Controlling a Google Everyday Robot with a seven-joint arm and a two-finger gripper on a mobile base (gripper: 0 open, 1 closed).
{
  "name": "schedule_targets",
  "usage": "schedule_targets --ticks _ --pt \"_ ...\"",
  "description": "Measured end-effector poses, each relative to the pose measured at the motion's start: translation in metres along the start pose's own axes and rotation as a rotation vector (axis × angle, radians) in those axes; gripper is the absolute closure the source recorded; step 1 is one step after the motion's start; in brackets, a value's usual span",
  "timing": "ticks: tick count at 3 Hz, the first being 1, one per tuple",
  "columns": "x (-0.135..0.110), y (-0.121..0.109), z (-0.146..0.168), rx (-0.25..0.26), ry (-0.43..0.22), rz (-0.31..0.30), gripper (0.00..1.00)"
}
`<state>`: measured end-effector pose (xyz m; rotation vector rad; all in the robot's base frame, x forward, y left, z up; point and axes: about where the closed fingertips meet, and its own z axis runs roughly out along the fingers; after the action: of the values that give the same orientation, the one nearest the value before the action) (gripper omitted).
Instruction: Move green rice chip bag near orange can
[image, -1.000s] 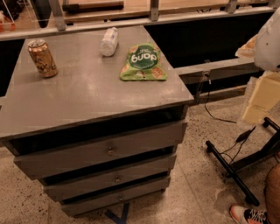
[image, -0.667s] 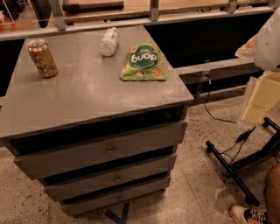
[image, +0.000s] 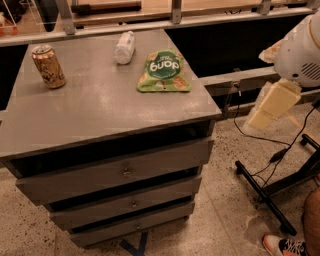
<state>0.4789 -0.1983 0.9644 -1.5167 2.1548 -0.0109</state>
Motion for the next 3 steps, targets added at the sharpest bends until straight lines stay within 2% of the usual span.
schedule_targets --ticks 1,2,3 --pt "-0.012 -0.015 0.034 0.012 -0.081 0.068 0.0" --pt "-0.014 -0.031 0.07 0.003 -0.147 0.161 0.0" --pt "-0.021 -0.055 0.1 -0.002 -0.226 0.219 0.0"
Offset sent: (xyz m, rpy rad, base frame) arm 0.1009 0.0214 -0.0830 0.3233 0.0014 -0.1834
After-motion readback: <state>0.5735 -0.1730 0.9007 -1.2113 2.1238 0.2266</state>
